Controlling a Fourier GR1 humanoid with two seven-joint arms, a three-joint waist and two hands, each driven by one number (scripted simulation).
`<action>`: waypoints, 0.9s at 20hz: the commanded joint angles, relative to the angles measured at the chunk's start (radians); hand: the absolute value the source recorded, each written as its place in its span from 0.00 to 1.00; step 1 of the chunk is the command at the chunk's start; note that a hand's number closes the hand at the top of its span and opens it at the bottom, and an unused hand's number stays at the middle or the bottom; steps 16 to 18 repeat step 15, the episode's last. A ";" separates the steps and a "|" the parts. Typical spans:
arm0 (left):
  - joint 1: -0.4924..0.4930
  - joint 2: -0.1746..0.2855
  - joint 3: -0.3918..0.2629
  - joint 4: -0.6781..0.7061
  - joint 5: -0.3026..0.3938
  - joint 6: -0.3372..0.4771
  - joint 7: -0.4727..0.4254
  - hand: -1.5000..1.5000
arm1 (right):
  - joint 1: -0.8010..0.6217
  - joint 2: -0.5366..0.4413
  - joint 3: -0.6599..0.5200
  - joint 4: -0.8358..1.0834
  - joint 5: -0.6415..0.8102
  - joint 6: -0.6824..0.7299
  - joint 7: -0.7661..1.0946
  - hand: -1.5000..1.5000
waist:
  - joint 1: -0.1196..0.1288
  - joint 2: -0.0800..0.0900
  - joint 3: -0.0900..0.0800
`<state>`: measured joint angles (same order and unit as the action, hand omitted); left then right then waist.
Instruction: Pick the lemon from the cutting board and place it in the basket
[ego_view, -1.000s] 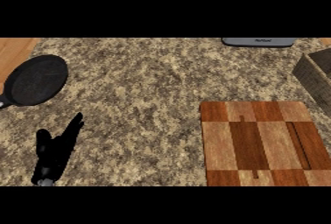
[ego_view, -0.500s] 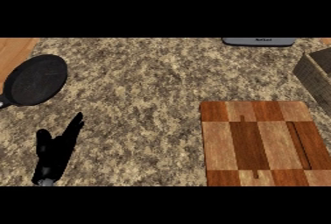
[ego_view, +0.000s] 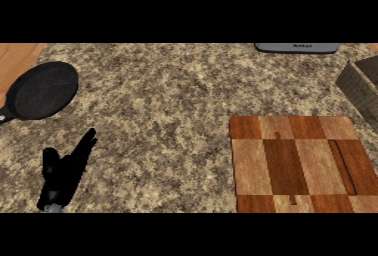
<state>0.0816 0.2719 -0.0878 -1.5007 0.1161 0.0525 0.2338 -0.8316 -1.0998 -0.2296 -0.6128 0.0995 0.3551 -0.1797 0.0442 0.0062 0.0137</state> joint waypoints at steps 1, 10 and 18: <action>0.002 0.004 0.023 0.073 0.028 -0.016 0.066 0.50 | -0.036 -0.011 -0.017 0.108 0.022 -0.006 -0.089 0.00 | -0.004 0.010 -0.012; 0.021 -0.037 -0.010 0.070 -0.018 0.017 0.051 0.50 | -0.129 -0.124 -0.123 0.290 -0.032 0.036 -0.028 0.00 | -0.006 0.014 -0.011; 0.047 -0.025 0.003 0.047 0.001 -0.006 0.047 0.50 | -0.104 -0.246 -0.155 0.370 -0.039 0.106 -0.033 0.00 | -0.009 0.016 -0.008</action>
